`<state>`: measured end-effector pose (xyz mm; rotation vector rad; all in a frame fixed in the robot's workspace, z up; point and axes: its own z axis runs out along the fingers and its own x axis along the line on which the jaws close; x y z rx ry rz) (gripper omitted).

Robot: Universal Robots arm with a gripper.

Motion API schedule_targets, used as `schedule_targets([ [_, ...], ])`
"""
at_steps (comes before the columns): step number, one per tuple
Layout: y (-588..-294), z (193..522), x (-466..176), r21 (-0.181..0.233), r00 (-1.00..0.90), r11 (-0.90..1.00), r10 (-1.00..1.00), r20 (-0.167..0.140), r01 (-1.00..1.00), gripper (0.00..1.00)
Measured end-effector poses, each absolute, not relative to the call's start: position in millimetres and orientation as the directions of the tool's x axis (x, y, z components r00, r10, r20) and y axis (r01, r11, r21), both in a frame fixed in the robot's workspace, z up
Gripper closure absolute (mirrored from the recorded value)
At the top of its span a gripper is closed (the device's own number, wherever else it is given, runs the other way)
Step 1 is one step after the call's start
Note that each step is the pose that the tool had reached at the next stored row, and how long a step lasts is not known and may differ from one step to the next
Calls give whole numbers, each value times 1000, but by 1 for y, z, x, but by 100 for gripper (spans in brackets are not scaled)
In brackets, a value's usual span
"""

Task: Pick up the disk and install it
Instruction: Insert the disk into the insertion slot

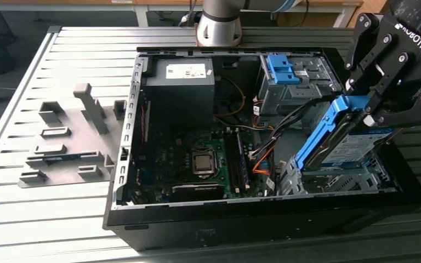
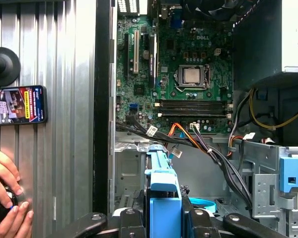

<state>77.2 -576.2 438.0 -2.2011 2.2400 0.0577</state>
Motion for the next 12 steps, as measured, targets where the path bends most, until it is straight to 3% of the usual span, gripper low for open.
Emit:
schedule_targets([
  [9, -576, 438, 77, 26, -18, 17, -999, -26, -1000, 64],
  [12, -576, 437, 77, 26, -18, 17, -1000, -26, -1000, 57],
])
